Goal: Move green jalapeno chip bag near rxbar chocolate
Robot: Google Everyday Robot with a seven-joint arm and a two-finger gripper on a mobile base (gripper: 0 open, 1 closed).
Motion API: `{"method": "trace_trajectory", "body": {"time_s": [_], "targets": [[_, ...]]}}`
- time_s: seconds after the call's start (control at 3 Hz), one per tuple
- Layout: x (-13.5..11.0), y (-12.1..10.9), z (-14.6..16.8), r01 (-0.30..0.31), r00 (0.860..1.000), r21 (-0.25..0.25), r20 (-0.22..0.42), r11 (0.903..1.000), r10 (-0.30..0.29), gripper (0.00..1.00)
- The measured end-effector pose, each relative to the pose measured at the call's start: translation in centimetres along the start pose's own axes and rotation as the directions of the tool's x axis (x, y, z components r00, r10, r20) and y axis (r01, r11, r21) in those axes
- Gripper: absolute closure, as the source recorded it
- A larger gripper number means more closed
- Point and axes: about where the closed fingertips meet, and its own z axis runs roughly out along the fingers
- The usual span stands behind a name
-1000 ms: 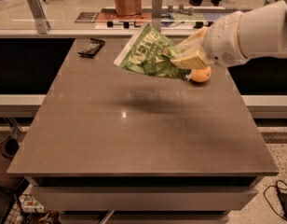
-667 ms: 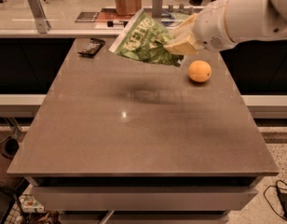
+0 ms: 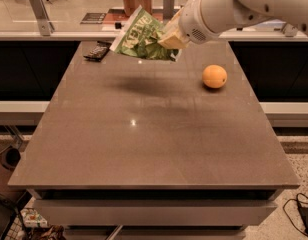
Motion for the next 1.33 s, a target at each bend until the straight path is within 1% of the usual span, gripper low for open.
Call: {"method": "trace_trajectory", "body": {"time_s": [0.33,0.67,1.0,1.33], "targets": [[0.4,-1.6,2.8,-0.013,0.998,0.071,-0.066,0.9974,0.018,1.0],[0.9,-3.8,5.2,-0.04,0.997,0.148,-0.062,0.9882,0.05,1.0],[0.5,-6.2,7.6,-0.059,0.997,0.198,-0.032,0.9784,0.066,1.0],[-0.5,-7.7,9.9,-0.063,0.998,0.218,-0.009,0.9738,0.067,1.0]]}}
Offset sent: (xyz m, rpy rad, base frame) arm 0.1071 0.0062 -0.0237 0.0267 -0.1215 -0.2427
